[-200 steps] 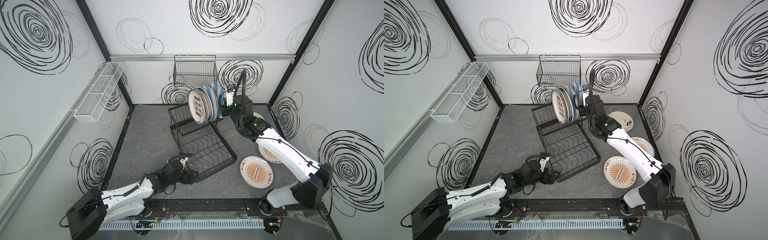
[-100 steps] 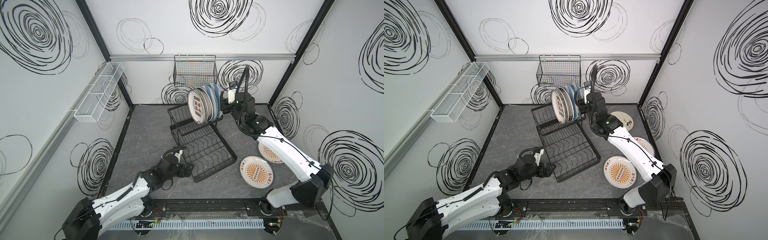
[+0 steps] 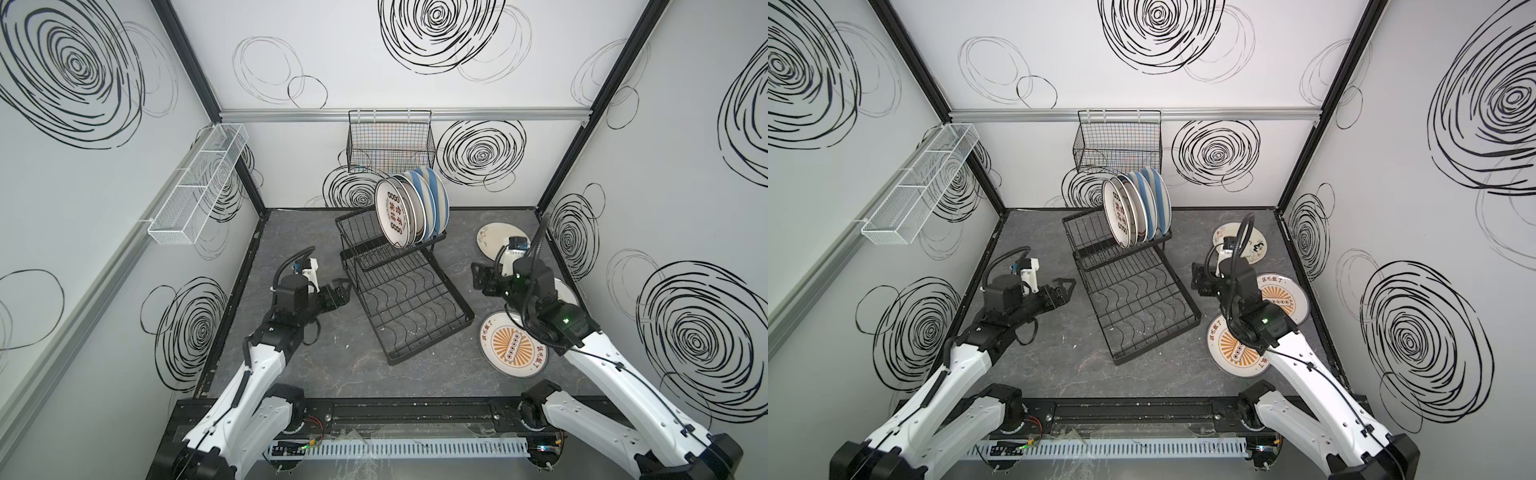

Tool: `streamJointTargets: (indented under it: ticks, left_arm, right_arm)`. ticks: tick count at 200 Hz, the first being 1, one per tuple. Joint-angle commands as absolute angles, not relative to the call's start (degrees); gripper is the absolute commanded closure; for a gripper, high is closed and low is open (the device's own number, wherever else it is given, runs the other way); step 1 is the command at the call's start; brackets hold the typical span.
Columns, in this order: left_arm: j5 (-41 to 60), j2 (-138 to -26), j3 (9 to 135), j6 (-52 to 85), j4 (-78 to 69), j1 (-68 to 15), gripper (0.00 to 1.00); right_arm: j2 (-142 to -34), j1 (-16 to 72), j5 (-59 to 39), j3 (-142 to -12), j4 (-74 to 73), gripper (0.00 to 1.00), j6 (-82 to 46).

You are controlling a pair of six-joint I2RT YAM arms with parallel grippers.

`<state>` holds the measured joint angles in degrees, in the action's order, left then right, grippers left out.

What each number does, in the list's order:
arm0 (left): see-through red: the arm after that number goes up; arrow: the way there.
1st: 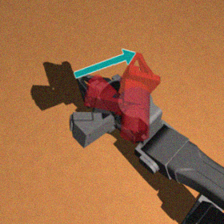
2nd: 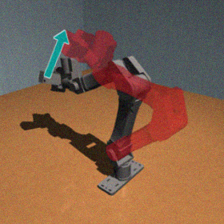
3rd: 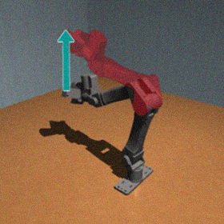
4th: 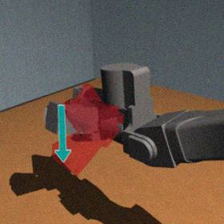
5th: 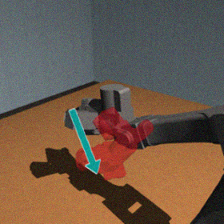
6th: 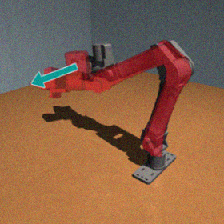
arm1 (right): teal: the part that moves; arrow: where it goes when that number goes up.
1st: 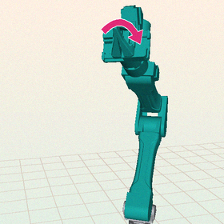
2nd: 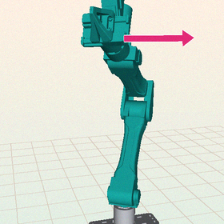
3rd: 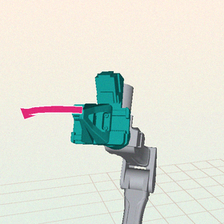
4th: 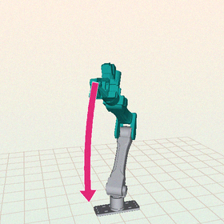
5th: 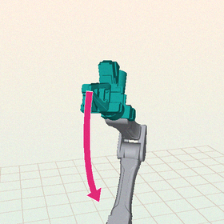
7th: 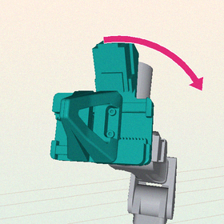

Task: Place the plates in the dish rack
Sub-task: 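Release the blue-striped plate and lower the right gripper toward the orange-sunburst plate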

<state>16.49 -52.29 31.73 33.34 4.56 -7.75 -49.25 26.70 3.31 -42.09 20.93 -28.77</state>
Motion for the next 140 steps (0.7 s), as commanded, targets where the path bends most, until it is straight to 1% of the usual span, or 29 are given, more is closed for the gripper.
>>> streamJointTargets:
  ticks: [1,12,25,36,60,90,140]
  left_arm:
    - [20.4,-55.0,36.1,31.3,-0.6,-5.9,0.04]
    - [20.1,-55.3,36.6,30.7,0.0,-5.9,0.04]
    - [20.0,-55.0,35.9,30.8,0.5,-5.9,0.04]
    - [20.0,-54.5,34.4,31.1,1.0,-6.0,0.04]
    - [20.3,-53.0,31.4,31.4,1.8,-6.0,0.04]
    - [20.5,-51.5,30.0,31.0,4.1,-6.4,0.04]
    - [19.5,-48.9,26.8,31.0,6.8,-8.6,0.04]
  right_arm:
    - [-46.5,26.4,-3.5,-33.0,20.2,0.17,-39.7]
    - [-44.8,26.3,-3.6,-30.0,18.9,0.16,-40.6]
    - [-45.5,26.1,-2.3,-29.0,18.6,0.13,-38.8]
    - [-48.2,25.7,-1.5,-29.2,18.1,0.12,-36.6]
    - [-55.6,25.0,-3.1,-30.0,15.8,0.08,-33.5]
    - [-62.2,24.4,-3.9,-33.5,16.5,0.07,-30.8]
    - [-70.0,25.2,-12.1,-36.9,13.7,0.05,-26.5]
